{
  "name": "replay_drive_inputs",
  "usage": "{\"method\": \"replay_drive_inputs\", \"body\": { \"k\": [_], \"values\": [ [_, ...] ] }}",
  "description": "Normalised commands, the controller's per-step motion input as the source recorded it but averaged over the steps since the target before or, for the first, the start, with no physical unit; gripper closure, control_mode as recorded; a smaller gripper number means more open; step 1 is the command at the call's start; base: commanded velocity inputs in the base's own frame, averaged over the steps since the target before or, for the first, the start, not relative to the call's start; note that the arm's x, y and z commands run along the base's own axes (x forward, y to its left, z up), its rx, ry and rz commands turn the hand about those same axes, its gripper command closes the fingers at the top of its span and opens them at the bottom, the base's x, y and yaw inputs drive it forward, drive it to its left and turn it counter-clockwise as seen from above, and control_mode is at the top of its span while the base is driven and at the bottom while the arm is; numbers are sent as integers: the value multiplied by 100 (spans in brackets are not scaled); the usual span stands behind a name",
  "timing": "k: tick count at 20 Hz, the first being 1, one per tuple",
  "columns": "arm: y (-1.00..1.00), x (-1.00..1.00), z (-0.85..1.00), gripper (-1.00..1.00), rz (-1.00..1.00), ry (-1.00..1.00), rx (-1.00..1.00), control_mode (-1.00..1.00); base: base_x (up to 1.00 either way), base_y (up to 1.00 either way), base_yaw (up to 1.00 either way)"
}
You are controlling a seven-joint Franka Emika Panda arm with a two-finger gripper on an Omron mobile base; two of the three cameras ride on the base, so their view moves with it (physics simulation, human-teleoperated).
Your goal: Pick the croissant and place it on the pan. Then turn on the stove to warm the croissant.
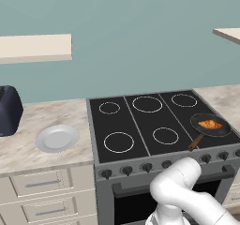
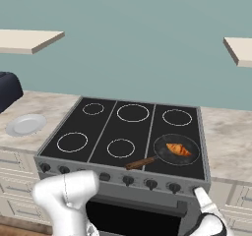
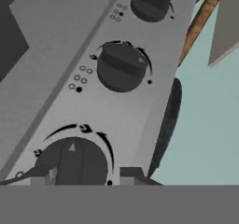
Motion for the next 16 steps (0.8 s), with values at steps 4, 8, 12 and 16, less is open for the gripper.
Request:
{"method": "replay_drive_inputs", "body": {
  "k": [4,8,12,16],
  "values": [
    [-7,-100,100,100,22,-51,-12,-100,0,0,0],
    [-5,-100,99,100,21,-49,-18,-100,0,0,0],
    [-11,-100,96,100,15,-40,-27,-100,0,0,0],
    [-21,-100,82,100,23,-39,-23,-100,0,0,0]
  ]
}}
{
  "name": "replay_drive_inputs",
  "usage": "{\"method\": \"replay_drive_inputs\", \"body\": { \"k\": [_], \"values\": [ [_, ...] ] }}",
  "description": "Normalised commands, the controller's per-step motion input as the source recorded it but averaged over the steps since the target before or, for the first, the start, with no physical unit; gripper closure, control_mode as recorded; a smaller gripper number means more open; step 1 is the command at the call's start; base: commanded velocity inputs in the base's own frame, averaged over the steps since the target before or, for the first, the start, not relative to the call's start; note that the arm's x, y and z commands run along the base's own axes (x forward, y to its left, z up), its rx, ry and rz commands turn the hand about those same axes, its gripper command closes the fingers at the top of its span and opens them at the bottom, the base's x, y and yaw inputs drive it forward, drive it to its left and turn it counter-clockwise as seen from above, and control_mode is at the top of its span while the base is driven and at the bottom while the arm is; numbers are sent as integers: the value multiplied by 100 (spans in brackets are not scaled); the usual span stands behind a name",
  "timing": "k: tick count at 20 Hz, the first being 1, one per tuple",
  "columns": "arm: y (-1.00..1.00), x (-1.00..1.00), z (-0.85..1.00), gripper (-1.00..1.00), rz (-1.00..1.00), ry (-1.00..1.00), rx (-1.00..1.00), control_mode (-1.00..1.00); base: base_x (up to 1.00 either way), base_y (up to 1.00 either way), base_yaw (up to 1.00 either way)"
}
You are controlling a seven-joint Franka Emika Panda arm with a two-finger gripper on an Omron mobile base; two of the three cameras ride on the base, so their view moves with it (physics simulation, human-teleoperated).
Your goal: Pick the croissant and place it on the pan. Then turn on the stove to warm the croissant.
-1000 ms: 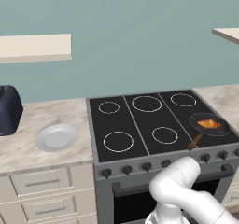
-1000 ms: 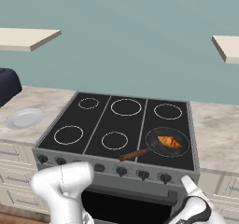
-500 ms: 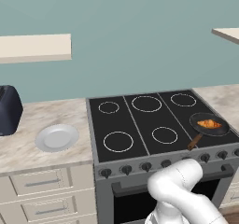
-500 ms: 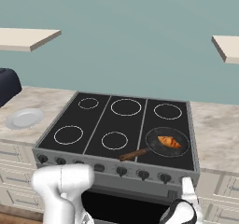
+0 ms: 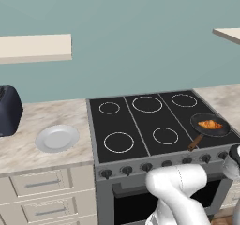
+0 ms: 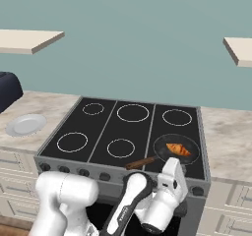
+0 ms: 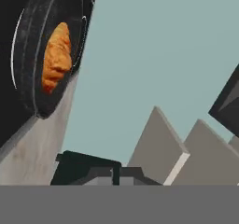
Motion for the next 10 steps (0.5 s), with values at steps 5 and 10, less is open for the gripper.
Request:
{"method": "replay_drive_inputs", "body": {
  "k": [5,10],
  "values": [
    [-10,-100,66,-100,31,-39,-19,-100,0,0,0],
    [-4,-100,39,-100,30,-35,-15,-100,0,0,0]
  ]
}}
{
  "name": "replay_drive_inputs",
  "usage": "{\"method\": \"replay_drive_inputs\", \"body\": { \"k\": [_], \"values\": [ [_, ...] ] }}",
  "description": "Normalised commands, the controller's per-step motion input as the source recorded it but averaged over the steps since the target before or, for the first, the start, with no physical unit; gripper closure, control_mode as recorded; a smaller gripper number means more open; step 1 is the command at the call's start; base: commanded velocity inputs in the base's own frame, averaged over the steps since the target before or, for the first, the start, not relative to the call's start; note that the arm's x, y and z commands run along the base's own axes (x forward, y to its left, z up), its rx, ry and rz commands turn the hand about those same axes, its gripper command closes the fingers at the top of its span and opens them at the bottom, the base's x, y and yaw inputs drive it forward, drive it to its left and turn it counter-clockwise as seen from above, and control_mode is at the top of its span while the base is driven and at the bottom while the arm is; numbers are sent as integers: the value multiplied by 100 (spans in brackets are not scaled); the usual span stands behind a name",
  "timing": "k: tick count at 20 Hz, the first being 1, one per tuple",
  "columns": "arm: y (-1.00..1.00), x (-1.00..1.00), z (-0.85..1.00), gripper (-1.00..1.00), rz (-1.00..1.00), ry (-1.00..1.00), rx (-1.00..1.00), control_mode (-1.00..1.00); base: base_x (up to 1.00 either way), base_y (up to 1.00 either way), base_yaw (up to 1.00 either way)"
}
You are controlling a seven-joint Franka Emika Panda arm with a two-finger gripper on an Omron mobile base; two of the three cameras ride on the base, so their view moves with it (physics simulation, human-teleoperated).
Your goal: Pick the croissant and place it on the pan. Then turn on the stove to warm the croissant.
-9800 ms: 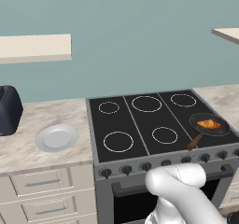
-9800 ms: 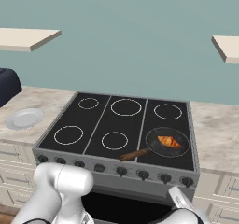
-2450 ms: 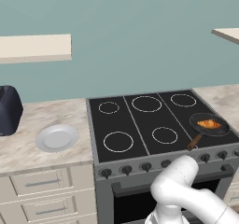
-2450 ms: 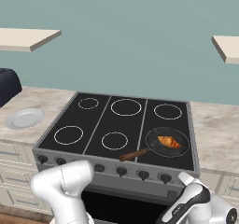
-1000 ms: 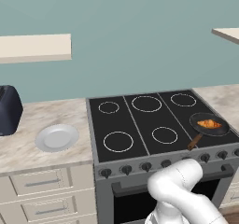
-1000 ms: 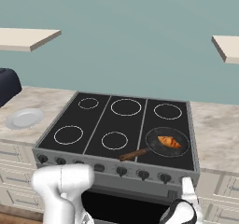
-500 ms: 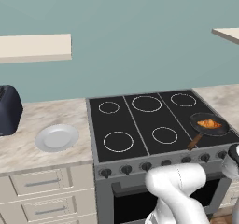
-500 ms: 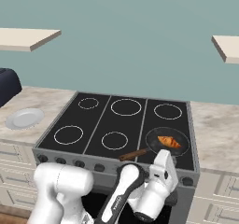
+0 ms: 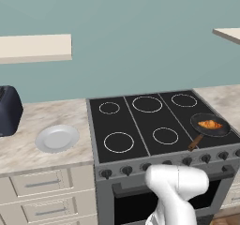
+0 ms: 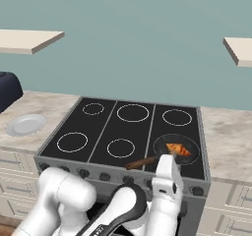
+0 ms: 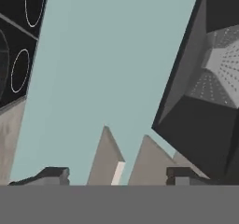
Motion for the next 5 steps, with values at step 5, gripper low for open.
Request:
{"method": "replay_drive_inputs", "body": {
  "k": [5],
  "values": [
    [0,-100,18,-100,25,-17,-14,-100,0,0,0]
  ]
}}
